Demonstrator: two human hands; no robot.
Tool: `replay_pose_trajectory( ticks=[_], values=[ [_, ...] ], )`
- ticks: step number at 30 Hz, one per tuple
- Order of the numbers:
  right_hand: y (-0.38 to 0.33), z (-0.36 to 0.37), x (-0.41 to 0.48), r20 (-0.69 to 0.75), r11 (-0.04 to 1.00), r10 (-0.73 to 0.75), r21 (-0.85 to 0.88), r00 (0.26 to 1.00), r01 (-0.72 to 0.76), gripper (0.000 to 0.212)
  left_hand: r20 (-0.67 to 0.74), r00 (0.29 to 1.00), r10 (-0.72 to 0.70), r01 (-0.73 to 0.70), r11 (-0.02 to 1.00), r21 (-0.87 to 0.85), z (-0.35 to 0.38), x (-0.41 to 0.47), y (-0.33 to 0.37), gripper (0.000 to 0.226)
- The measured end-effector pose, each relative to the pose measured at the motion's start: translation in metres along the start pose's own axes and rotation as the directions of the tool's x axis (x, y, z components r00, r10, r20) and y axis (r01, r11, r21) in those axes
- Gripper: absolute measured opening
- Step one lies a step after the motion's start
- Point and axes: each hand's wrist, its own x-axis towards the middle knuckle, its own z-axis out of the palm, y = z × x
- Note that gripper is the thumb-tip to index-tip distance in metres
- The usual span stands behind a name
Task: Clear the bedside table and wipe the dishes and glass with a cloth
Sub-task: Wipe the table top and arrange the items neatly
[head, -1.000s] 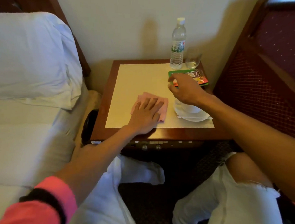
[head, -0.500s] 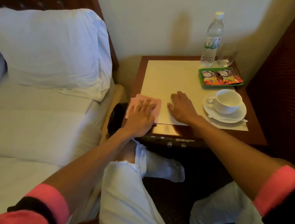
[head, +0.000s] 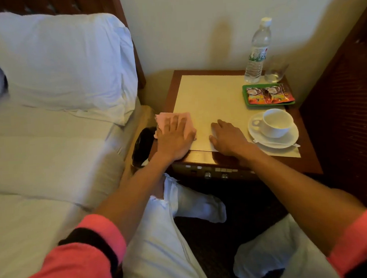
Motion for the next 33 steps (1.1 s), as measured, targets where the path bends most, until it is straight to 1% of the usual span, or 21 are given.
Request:
replay_pose_trajectory(
  ticks=[1,2,3,5,7,10,12,16,18,21,23,25,28,30,33],
  values=[
    [0.003,-0.012,0.002,0.035,0.999,-0.011,0.043,0.999,0.009,0.047,-0.013,1.0,0.003,-0.003,1.0,-0.009,0.004,-0.011,0.016,0.072],
    [0.008,-0.026,0.003,0.054,0.992,-0.01,0.125,0.999,0.003,0.045,-0.026,0.998,0.049,-0.049,0.999,0.023,0.007,-0.022,0.03,0.071],
    [0.013,-0.039,0.002,0.041,0.974,-0.003,0.224,0.999,-0.006,0.042,-0.042,0.992,0.12,-0.117,0.992,0.055,0.008,-0.035,0.043,0.069],
    [0.024,-0.061,-0.002,-0.076,0.932,0.011,0.361,0.997,0.018,0.033,-0.045,0.97,0.239,-0.234,0.968,0.086,0.016,-0.052,0.06,0.064],
    [0.04,-0.079,-0.007,-0.193,0.915,0.029,0.399,0.981,0.051,0.025,-0.006,0.958,0.288,-0.286,0.955,0.072,0.023,-0.058,0.078,0.061],
    [0.059,-0.097,-0.016,-0.249,0.907,0.058,0.417,0.967,0.053,0.022,0.053,0.941,0.334,-0.336,0.941,0.048,0.021,-0.037,0.093,0.058],
    [0.072,-0.103,-0.027,-0.276,0.91,0.091,0.414,0.957,0.033,0.022,0.126,0.934,0.335,-0.34,0.94,0.021,0.014,-0.011,0.103,0.057],
    [0.097,-0.109,-0.055,-0.315,0.908,0.189,0.416,0.93,-0.044,0.024,0.207,0.949,0.239,-0.252,0.967,0.039,0.005,0.025,0.126,0.06],
    [0.117,-0.108,-0.07,-0.322,0.888,0.252,0.452,0.912,-0.086,0.023,0.182,0.96,0.211,-0.225,0.972,0.062,0.011,0.023,0.135,0.062],
    [0.145,-0.103,-0.087,-0.344,0.848,0.365,0.506,0.865,-0.157,0.024,0.086,0.959,0.271,-0.278,0.957,0.086,0.022,-0.007,0.14,0.059],
    [0.159,-0.097,-0.094,-0.349,0.803,0.453,0.56,0.82,-0.205,0.024,0.066,0.94,0.334,-0.338,0.937,0.083,0.026,-0.031,0.133,0.062],
    [0.171,-0.09,-0.099,-0.337,0.739,0.552,0.621,0.763,-0.261,0.022,0.099,0.908,0.408,-0.416,0.906,0.085,0.03,-0.045,0.122,0.068],
    [0.181,-0.081,-0.099,-0.256,0.666,0.639,0.656,0.725,-0.356,0.026,0.134,0.867,0.48,-0.489,0.871,0.048,0.028,-0.036,0.101,0.069],
    [0.185,-0.073,-0.098,-0.188,0.616,0.675,0.676,0.713,-0.405,0.028,0.16,0.866,0.474,-0.481,0.877,0.002,0.021,-0.019,0.092,0.066],
    [0.19,-0.063,-0.097,-0.115,0.562,0.706,0.691,0.699,-0.453,0.023,0.142,0.902,0.408,-0.411,0.911,-0.006,0.013,0.019,0.079,0.064]
  ],
)
